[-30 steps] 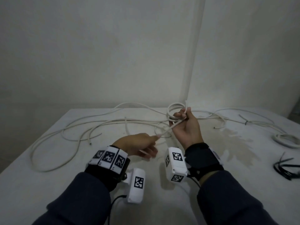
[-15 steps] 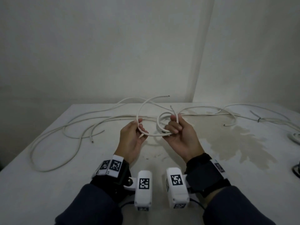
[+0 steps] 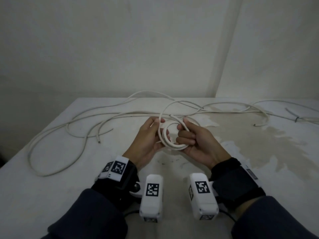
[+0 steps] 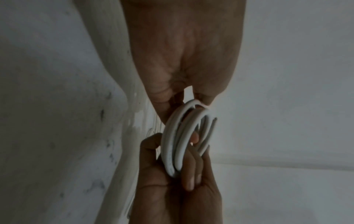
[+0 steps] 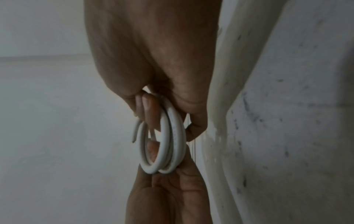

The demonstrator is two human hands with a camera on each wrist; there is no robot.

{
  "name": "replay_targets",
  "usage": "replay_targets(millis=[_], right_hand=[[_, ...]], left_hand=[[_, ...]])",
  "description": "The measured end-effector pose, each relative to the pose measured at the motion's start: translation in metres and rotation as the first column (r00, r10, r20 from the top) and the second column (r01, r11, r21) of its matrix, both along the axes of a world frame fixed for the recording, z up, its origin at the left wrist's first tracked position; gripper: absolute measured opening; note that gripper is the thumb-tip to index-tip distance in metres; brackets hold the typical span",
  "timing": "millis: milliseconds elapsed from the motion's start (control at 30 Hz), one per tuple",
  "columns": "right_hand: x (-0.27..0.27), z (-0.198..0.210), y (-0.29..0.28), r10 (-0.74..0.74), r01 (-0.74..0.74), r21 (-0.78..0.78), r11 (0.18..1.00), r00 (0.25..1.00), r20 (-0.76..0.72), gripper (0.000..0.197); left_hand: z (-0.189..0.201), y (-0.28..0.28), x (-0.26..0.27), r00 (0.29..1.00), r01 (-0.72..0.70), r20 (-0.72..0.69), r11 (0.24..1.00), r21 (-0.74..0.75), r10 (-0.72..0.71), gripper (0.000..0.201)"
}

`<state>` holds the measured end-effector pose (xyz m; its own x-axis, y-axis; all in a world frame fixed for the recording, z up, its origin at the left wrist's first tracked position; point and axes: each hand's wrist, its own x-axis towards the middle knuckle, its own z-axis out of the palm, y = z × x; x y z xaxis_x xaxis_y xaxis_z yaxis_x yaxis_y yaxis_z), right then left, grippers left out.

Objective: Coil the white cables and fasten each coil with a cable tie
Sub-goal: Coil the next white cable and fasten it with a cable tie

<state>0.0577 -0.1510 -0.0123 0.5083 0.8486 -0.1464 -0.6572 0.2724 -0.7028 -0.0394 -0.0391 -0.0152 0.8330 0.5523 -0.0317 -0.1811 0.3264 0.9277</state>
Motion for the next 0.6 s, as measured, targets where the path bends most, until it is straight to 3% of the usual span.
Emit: replay_targets(millis=[167,300,433,600], right_hand=[[-0.003,-0.006,0.007,-0.079,0.081,-0.025,0.996,0.995,0.057,0.021],[-0.01,-0.005,0.008,-0.096,0.109,-0.048,0.993,0.972,0.213,0.015],[-0.014,-0.006,0.01,-0.114,0.138,-0.066,0.988,0.95,0.291,0.014],[-0.019,-0.008,0.012,-0.126,0.17,-0.101,0.98,0.93,0.344,0.017]], left_hand=[[-0.003,-0.002,0.004,0.996,0.029,0.092,0.995,-0.093,-0.02,0.022],[-0.004,-0.002,0.006,0.996,0.054,0.08,0.991,-0.125,-0.044,0.019],[-0.003,-0.002,0.007,0.991,0.087,0.123,0.962,-0.261,-0.056,0.022],[-0.003,-0.004,0.009,0.999,0.038,0.026,0.984,-0.173,-0.034,0.015]])
